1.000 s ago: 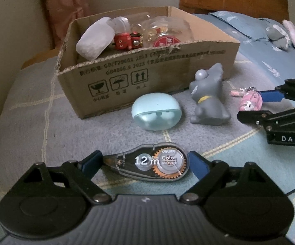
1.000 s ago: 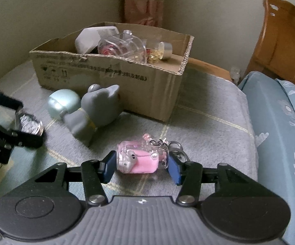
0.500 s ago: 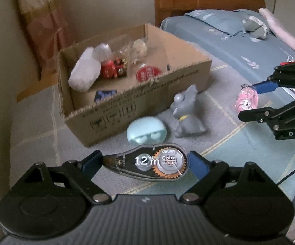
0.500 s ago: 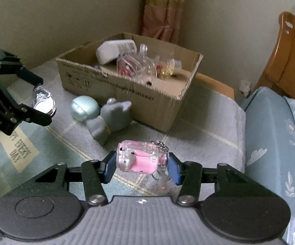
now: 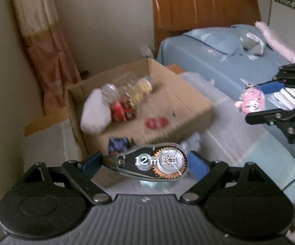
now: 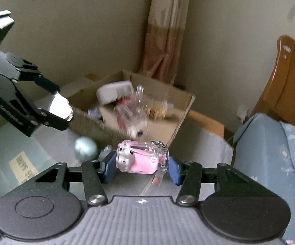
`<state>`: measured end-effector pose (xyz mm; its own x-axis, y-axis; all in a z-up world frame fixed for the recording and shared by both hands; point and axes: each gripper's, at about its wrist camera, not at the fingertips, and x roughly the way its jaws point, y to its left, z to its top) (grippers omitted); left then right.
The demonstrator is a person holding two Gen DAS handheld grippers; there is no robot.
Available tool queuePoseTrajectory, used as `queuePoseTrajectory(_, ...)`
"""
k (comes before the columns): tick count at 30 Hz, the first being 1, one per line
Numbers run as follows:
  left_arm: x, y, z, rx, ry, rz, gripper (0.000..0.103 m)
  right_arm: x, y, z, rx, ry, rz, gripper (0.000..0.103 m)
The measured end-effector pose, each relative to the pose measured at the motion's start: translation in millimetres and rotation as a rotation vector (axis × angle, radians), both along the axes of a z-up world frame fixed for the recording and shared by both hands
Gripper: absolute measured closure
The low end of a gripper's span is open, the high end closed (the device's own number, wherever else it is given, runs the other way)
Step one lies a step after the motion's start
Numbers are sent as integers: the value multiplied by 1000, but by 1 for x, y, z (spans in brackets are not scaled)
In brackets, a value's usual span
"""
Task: Organize rigid objects
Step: 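Carry the correction tape and pink jar into the box and open both tools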
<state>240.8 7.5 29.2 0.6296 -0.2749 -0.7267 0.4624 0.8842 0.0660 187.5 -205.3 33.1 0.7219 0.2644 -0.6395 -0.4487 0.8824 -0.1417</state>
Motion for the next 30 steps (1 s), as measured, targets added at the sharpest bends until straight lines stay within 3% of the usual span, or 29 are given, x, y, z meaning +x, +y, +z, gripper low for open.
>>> queuePoseTrajectory(14,79,-3,-12,11,-56,101,12,67,22,30,-5,-38,45,46)
queuePoseTrajectory(21,59,15,-18,-42,-46,125,6,104,30,34,-5,3,41,46)
queuePoseTrajectory(30,20,36,-20,-45,-83,166,1,149,41,19,15,70,-8,46)
